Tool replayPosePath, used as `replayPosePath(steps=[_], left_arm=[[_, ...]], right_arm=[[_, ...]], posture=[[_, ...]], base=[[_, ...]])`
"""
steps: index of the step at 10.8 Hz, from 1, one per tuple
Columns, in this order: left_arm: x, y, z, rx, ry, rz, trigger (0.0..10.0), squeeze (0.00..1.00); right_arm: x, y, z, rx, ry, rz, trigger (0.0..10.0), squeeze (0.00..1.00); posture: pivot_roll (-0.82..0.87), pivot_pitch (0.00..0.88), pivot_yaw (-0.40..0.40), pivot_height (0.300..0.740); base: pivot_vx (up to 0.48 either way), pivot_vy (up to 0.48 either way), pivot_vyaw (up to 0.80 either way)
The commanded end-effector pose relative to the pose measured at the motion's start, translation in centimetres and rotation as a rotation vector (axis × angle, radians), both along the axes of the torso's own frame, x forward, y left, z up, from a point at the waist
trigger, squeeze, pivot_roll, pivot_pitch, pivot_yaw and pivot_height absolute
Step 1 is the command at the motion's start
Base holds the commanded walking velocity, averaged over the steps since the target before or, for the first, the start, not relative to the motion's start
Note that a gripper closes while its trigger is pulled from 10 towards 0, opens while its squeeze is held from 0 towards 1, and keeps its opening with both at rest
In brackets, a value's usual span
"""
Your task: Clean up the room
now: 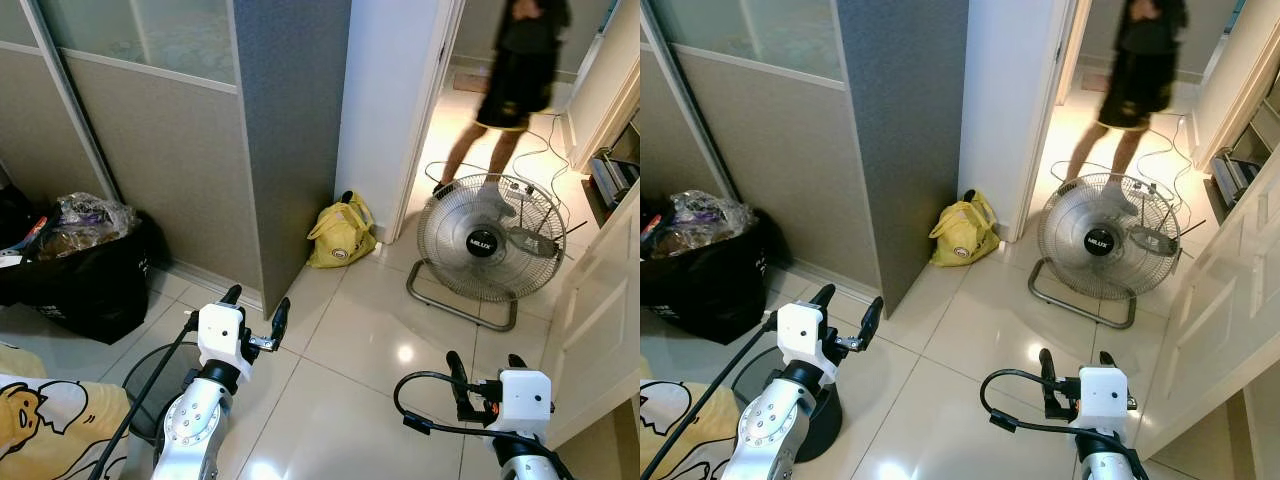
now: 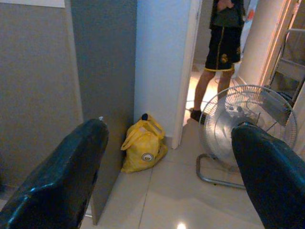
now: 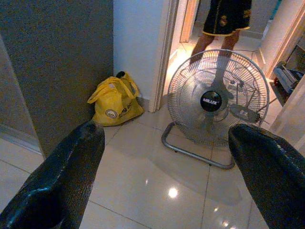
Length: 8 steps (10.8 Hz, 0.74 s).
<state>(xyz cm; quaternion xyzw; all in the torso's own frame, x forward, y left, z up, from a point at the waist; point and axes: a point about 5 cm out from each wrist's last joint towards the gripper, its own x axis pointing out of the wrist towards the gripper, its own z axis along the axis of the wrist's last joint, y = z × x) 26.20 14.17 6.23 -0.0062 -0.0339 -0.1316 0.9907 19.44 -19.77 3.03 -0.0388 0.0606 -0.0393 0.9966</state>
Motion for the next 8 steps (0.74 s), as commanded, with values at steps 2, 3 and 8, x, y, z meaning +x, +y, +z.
replayPosePath(steps=[2,3,8], left_arm=[[6.02,-3.18,2.34,-0.103,0.206,0.143,10.0,0.00],[6.02,-3.18,2.34,-0.103,0.206,0.143,10.0,0.00],[6.02,-3.18,2.34,-0.103,0.206,0.143,10.0,0.00]], right_arm=[[7.36,4.20,1.02,0.150,0.077,0.106,10.0,0.00],[7.36,4.20,1.02,0.150,0.077,0.106,10.0,0.00],[7.36,4.20,1.02,0.150,0.077,0.106,10.0,0.00]], posture=[[0.06,0.000,-0.130,0.740],[0.06,0.000,-0.130,0.740],[0.06,0.000,-0.130,0.740]], base=[[0.000,0.000,0.00],[0.000,0.000,0.00],[0.000,0.000,0.00]])
